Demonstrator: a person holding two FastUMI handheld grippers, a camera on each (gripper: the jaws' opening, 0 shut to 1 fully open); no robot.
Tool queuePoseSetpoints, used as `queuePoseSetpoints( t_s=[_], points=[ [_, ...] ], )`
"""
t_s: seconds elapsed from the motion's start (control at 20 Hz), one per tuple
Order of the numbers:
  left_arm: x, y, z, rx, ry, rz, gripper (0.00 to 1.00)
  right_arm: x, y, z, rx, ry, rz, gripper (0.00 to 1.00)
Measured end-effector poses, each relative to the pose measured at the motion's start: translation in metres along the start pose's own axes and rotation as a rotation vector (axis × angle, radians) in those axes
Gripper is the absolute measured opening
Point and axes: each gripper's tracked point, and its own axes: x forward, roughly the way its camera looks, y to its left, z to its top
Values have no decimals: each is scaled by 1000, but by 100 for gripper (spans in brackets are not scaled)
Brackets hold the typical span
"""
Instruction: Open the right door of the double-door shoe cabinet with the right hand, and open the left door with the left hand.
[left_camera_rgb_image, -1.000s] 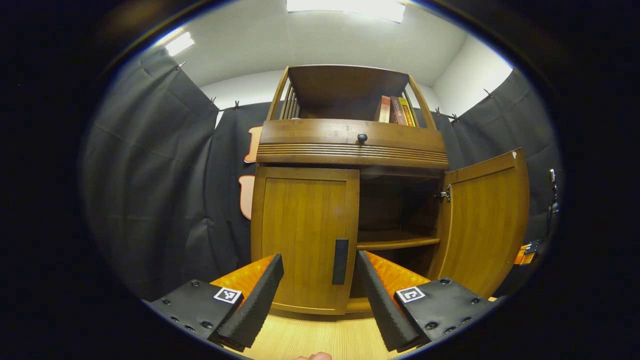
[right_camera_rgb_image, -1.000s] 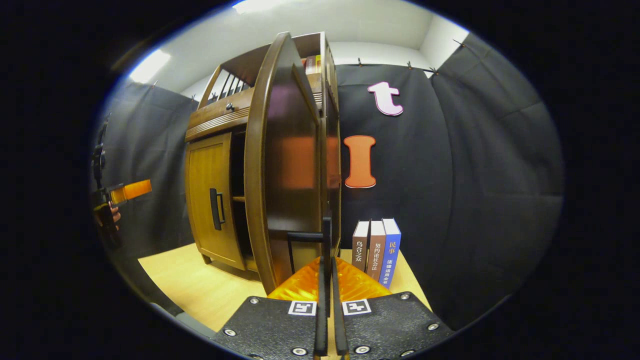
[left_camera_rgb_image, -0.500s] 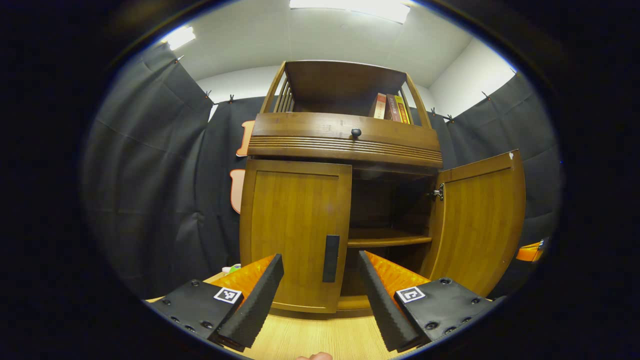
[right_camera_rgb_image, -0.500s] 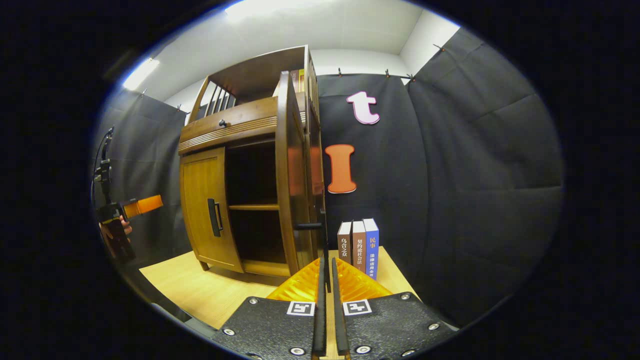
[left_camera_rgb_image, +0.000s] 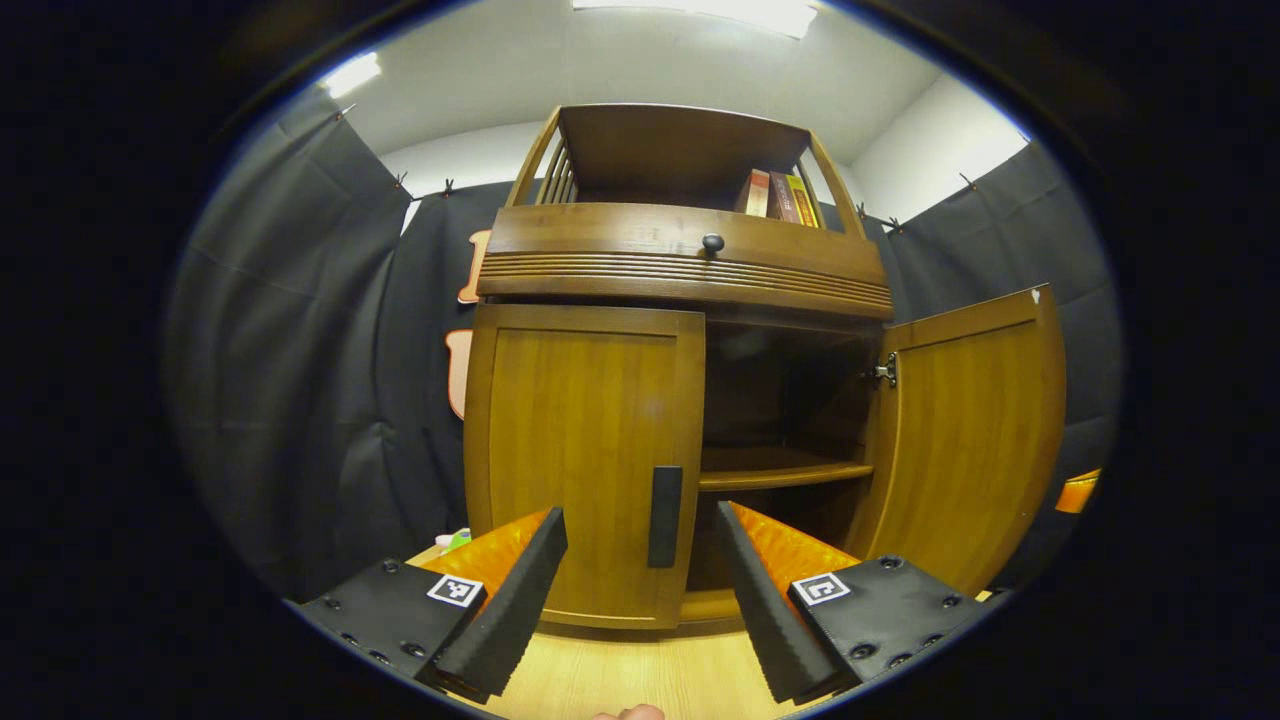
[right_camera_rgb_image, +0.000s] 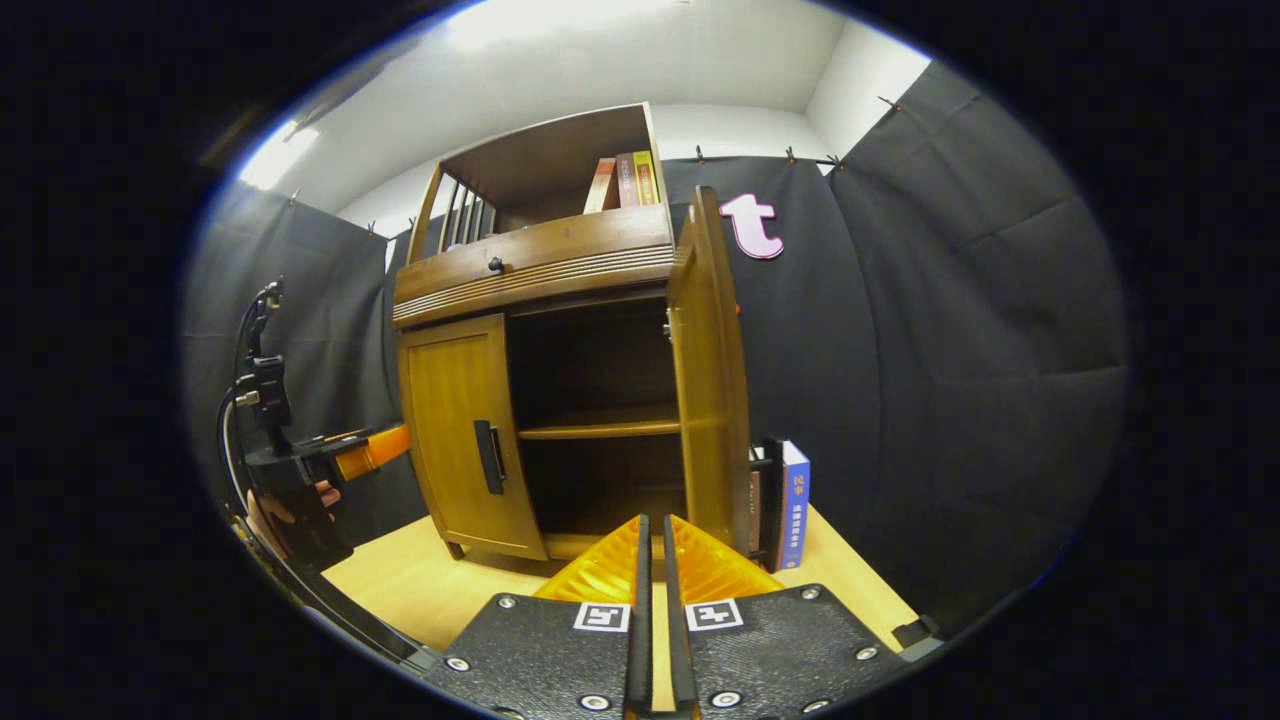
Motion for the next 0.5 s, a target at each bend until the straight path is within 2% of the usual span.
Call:
queuePoseSetpoints(
  t_s=[0.1,0.25,0.4,0.45,0.5],
  points=[
    [5,5,-5,-8,19,-1,94,13,6,-4,-6,-2,-18,7],
    [19,8,-13,-27,34,-9,94,27,16,-19,-18,36,-32,40],
    [42,7,-23,-45,38,-15,94,33,30,-23,-8,54,4,73],
    [52,4,-30,-52,48,-22,99,35,31,-23,-8,51,13,84],
    [62,1,-36,-48,59,-28,95,36,30,-21,-5,44,14,86]
  ],
)
